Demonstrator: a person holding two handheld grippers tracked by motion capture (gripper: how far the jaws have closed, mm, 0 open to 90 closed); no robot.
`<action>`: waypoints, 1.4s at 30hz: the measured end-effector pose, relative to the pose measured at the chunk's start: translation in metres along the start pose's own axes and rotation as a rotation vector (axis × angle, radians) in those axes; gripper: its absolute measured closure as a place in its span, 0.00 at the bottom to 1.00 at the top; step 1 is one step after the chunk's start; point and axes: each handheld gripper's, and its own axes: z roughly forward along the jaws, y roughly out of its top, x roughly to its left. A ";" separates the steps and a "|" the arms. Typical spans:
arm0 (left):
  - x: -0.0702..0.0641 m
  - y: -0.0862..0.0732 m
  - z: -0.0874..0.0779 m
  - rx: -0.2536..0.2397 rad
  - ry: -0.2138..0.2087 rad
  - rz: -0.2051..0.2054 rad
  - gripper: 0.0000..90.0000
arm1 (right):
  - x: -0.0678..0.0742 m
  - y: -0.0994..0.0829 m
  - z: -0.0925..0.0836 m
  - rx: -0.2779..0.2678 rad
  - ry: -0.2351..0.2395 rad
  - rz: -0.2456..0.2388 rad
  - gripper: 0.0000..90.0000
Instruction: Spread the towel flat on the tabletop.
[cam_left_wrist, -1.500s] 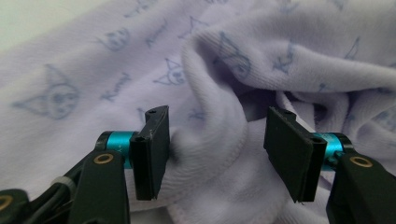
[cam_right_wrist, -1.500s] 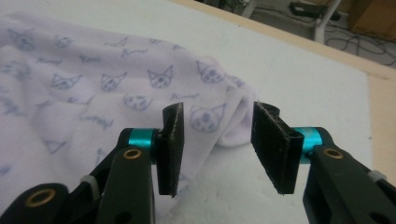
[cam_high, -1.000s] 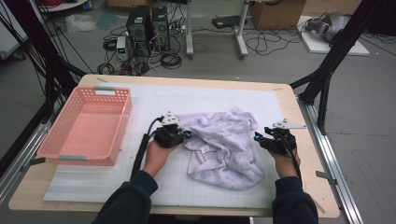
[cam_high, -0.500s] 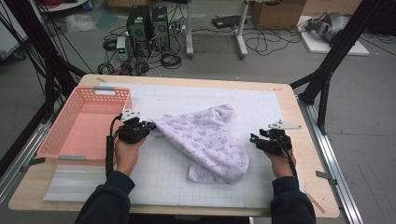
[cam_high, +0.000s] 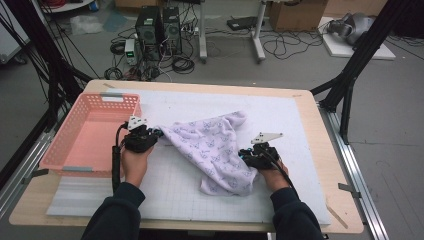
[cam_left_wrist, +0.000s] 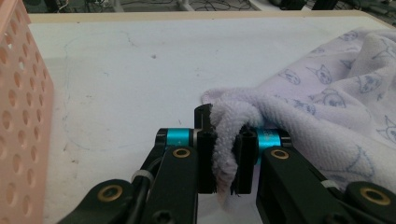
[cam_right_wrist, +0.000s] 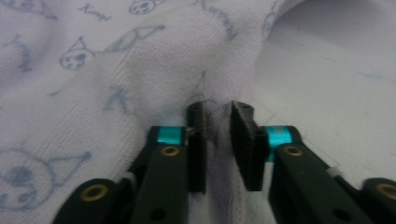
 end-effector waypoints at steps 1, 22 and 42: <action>0.000 0.000 0.000 0.002 0.000 0.003 0.93 | 0.000 0.000 -0.002 0.010 -0.006 -0.010 0.95; -0.012 -0.005 0.012 0.031 -0.031 0.036 0.92 | -0.037 -0.002 -0.064 -0.011 -0.203 0.056 0.67; -0.005 -0.006 0.013 0.009 -0.032 0.018 0.92 | -0.044 0.043 0.024 0.093 -0.127 -0.037 0.92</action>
